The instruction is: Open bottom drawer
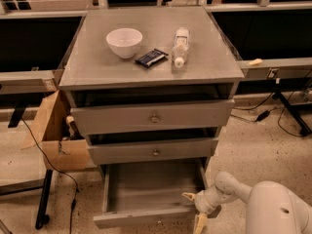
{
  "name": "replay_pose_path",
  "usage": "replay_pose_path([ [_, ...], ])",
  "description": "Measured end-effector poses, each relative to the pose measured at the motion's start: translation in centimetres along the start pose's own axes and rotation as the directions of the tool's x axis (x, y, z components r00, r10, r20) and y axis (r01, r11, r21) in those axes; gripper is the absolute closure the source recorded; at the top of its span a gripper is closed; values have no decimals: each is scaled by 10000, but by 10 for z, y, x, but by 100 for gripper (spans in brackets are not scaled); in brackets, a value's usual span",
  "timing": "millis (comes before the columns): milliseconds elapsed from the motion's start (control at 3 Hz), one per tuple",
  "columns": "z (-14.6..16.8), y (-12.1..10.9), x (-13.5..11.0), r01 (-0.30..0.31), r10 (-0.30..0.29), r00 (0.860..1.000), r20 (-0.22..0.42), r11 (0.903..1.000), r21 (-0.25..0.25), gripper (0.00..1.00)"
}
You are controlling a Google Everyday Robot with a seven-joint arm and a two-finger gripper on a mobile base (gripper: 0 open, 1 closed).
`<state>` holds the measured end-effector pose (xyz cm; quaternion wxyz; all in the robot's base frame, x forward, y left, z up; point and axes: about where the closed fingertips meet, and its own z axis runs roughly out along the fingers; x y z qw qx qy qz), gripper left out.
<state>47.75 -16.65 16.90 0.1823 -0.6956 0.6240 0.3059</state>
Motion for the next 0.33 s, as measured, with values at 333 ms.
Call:
replay_pose_path([
  [333,0,0,0,0,0,10000,0,10000,0,0],
])
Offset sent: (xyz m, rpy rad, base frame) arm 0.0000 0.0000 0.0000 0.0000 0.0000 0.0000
